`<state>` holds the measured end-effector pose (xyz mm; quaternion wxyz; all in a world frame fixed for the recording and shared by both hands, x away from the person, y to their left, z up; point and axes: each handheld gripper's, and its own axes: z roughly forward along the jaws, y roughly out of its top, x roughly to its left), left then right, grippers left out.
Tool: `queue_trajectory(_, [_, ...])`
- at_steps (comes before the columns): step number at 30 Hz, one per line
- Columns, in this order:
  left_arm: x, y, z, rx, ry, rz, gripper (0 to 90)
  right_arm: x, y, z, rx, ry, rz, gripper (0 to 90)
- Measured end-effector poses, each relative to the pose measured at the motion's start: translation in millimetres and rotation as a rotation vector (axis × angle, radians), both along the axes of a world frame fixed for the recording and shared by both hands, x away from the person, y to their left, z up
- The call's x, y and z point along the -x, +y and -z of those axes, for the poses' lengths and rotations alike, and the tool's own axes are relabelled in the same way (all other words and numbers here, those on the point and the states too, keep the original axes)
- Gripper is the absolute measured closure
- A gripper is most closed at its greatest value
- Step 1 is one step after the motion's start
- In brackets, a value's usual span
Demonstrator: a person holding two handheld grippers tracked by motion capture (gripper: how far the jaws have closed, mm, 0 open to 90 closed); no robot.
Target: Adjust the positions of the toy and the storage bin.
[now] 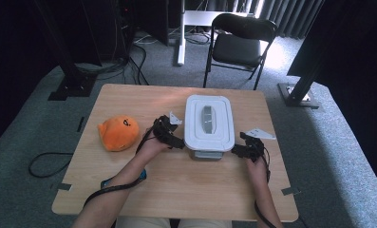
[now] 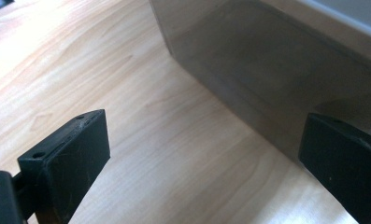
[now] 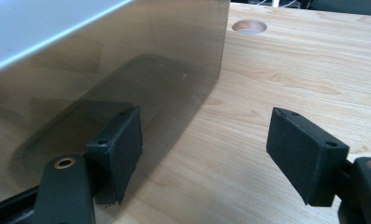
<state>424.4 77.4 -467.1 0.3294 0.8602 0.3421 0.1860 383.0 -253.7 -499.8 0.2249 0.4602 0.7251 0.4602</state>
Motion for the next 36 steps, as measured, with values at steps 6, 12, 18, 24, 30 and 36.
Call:
queue_trajectory(6, [12.9,3.5,2.0,0.022,0.002,0.008,2.7,9.1,1.1,-0.2,-0.009,-0.002,-0.022,27.3])
queue_trajectory(12, [23.8,7.8,5.2,0.051,0.002,0.036,2.6,20.9,-0.5,0.9,-0.015,-0.009,-0.043,27.4])
queue_trajectory(18, [23.7,13.2,10.4,0.064,-0.039,0.014,2.5,24.7,-3.8,3.7,-0.021,-0.012,-0.056,18.6])
queue_trajectory(24, [1.8,22.8,14.4,0.049,-0.023,-0.039,2.5,9.4,-9.3,15.4,0.026,0.016,0.018,13.6])
queue_trajectory(30, [-20.6,23.7,16.3,0.061,-0.004,-0.084,2.5,-18.0,-16.9,16.2,-0.026,0.042,0.091,14.0])
queue_trajectory(36, [-34.1,16.9,13.5,0.098,0.006,-0.094,2.4,-40.4,-8.2,8.1,-0.019,0.047,0.082,14.0])
